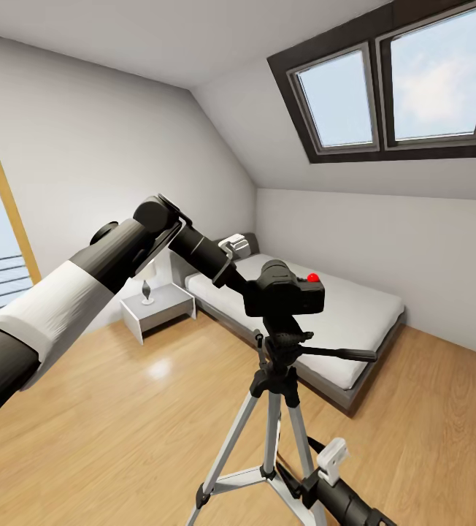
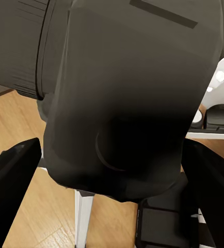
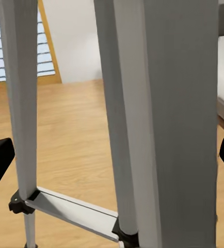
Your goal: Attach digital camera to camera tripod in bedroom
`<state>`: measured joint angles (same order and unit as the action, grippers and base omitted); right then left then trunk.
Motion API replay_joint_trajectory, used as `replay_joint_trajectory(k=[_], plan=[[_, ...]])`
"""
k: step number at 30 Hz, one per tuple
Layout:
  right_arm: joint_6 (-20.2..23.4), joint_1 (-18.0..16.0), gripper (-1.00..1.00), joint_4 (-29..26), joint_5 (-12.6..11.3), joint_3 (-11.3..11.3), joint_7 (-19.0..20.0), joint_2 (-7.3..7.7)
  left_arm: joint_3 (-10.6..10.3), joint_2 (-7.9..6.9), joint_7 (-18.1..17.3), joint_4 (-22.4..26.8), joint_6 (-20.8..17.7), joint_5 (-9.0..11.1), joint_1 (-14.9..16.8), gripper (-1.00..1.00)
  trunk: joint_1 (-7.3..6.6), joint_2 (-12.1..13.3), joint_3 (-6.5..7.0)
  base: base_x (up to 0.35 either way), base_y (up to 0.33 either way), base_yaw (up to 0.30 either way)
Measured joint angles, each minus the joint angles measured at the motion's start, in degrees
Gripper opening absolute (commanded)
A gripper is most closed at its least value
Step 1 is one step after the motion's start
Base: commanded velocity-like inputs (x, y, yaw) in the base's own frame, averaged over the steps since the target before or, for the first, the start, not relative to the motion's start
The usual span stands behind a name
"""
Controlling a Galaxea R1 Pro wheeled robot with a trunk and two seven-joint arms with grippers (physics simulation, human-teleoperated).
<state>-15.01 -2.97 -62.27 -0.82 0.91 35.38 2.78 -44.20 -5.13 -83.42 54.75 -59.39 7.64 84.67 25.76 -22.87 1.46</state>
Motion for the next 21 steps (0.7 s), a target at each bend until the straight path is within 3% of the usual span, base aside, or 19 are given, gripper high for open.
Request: replay_joint_trajectory(k=[1,2,21], plan=[[0.0,-0.1,1.00,0.0,0.0,0.0,0.0,0.00,0.0,0.00,0.0,0.0,0.0,0.0,0.0,-1.00,0.00,0.0,0.00,0.000,0.000,0.000],[0.0,-0.1,-1.00,0.0,0.0,0.0,-0.1,0.00,0.0,0.00,0.0,0.0,0.0,0.0,0.0,-1.00,0.00,0.0,0.00,0.000,0.000,0.000],[-0.1,-0.9,-1.00,0.0,0.0,0.1,-1.6,0.00,0.0,0.00,0.0,0.0,0.0,0.0,0.0,-1.00,0.00,0.0,0.00,0.000,0.000,0.000]])
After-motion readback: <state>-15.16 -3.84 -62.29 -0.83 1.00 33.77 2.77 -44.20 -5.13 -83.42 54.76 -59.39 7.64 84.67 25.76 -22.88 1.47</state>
